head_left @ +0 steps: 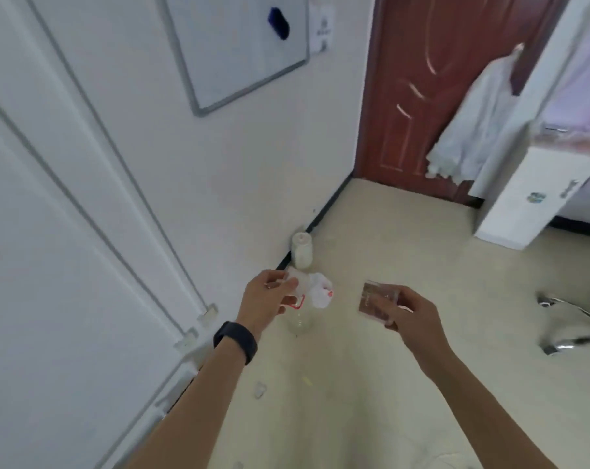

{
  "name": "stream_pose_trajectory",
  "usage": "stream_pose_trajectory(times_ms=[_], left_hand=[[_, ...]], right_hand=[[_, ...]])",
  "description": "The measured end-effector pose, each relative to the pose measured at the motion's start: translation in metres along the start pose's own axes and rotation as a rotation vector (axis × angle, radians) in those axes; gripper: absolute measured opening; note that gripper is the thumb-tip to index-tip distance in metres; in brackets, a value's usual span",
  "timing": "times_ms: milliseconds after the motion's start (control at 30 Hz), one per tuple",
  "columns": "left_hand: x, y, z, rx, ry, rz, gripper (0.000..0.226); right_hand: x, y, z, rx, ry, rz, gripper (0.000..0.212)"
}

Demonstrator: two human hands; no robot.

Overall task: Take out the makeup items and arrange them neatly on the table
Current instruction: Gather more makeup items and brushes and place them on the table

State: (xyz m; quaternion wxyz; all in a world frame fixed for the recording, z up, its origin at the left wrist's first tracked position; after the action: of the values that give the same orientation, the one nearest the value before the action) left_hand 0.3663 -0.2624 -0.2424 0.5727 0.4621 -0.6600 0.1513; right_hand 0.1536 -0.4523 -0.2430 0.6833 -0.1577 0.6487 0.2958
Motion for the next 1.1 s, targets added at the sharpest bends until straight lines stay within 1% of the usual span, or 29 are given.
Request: stream_pose_trajectory(times_ms=[67,200,267,367,500,633,900,1000,1100], left_hand=[[0.033,-0.032,0.048,-0.084,-0.033,0.037,0.021],[0.102,-0.096,0.168,-0.239,-0.104,0.118,0.019],[0.133,-0.121,0.227,-0.299,-0.114,0.145,0.018],[0.172,-0.156,0.317,-0.379,-0.121,0.127,0.019],[0.222,-0.19,0.411,-0.454,-0.133,0.136,0.02],[0.268,-0.228,0.485,-0.517,-0.17,0.164,0.02],[0.365,-0.344,0.632,-0.589,-0.179,0.208,0.021],[0.408,-0.397,0.693,-0.64,-0.193,0.228,0.021],[0.455,-0.44,0.753,-0.697,-0.206,0.263,0.019]], right_hand=[[-0.011,-0.023,-0.043,0.099,-0.036,-0.015,0.012],[-0.03,-0.078,-0.144,0.277,-0.112,-0.048,0.012],[-0.039,-0.109,-0.19,0.336,-0.135,-0.054,0.013],[-0.051,-0.157,-0.258,0.402,-0.166,-0.041,0.011],[-0.074,-0.211,-0.331,0.459,-0.174,-0.036,0.009],[-0.095,-0.263,-0.391,0.51,-0.184,-0.037,0.009],[-0.143,-0.399,-0.494,0.596,-0.165,-0.072,0.013],[-0.164,-0.462,-0.534,0.64,-0.18,-0.091,0.016],[-0.189,-0.514,-0.573,0.692,-0.195,-0.117,0.013]])
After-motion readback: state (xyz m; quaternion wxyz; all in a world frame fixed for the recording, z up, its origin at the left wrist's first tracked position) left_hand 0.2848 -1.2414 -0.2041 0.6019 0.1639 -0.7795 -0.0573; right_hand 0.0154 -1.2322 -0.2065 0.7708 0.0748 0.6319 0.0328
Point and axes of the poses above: each hand's wrist, its own y-axis away from the middle knuckle, its own z-axis out of the palm, x = y × z, the point moved 9 cm from there along -y, towards the middle knuckle, and after that the axes turned 13 degrees about -y, right-handed, at the moved point
